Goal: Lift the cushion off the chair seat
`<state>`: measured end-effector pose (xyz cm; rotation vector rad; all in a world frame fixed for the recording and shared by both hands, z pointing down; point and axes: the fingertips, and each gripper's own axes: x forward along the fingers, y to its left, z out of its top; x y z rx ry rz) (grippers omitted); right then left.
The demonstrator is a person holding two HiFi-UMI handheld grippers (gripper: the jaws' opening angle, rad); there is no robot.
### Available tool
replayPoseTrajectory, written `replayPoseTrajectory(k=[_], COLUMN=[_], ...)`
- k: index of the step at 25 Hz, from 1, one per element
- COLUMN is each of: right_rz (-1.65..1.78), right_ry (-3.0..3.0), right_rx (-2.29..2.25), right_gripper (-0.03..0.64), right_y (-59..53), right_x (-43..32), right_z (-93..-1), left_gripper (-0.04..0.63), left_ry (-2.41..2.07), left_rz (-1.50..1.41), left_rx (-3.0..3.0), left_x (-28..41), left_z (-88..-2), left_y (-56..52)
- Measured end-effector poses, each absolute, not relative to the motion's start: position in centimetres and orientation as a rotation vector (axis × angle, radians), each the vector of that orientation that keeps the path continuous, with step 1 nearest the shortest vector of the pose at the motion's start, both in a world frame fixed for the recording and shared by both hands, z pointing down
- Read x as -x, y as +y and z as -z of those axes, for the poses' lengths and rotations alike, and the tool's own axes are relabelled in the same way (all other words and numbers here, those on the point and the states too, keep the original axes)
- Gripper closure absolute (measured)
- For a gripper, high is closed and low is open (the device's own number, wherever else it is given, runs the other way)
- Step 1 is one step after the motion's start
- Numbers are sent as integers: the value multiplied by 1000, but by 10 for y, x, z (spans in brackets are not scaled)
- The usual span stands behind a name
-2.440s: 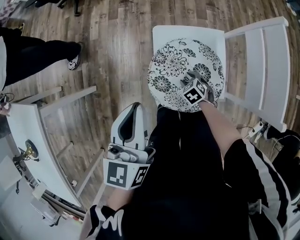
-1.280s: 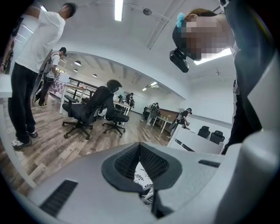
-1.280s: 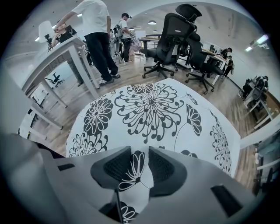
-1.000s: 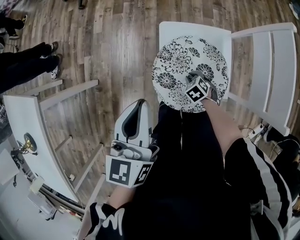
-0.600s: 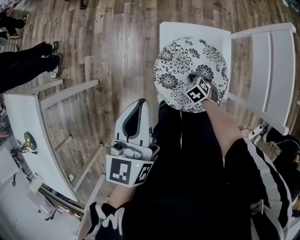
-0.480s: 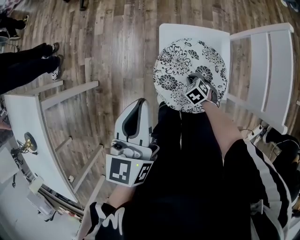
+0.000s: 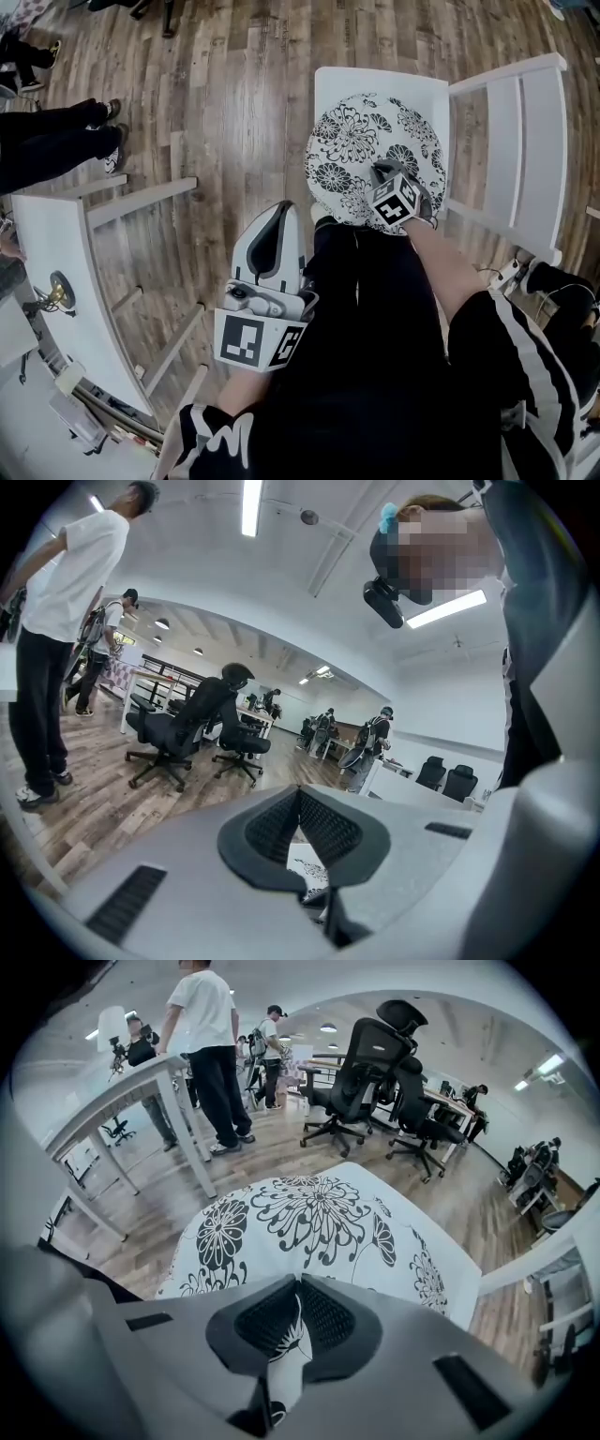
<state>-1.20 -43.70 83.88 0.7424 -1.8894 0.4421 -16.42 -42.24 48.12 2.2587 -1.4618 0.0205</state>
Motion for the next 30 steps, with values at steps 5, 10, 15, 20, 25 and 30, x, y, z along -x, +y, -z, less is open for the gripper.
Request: replayPoseTrajectory(k=[5, 10, 15, 20, 25, 30], right_rz=[-435, -458, -440, -475, -435, -415], right_ry=[-1926, -1965, -1992, -2041, -2100, -2191], right_rx=[-804, -885, -936, -1034, -1087, -1167], right_gripper=[588, 588, 588, 589, 588, 588], right_y=[-449, -460, -472, -488, -502, -516], right_x=[12, 5, -4, -6, -2, 6], right_z=[-817, -790, -768, -738, -701, -653], left_gripper=[592, 592, 592, 592, 592, 592], left_ry=[-1468, -1466, -1464, -1465, -1465, -1473], left_rz=[10, 24, 38, 47, 80, 104], left_rx=[-2276, -2291, -2311, -2334, -2374, -2406], left_x=[166, 163, 160, 158, 155, 156], left_z=[-474, -465, -457, -449, -431, -418], left_y=[-426, -428, -429, -433, -437, -441])
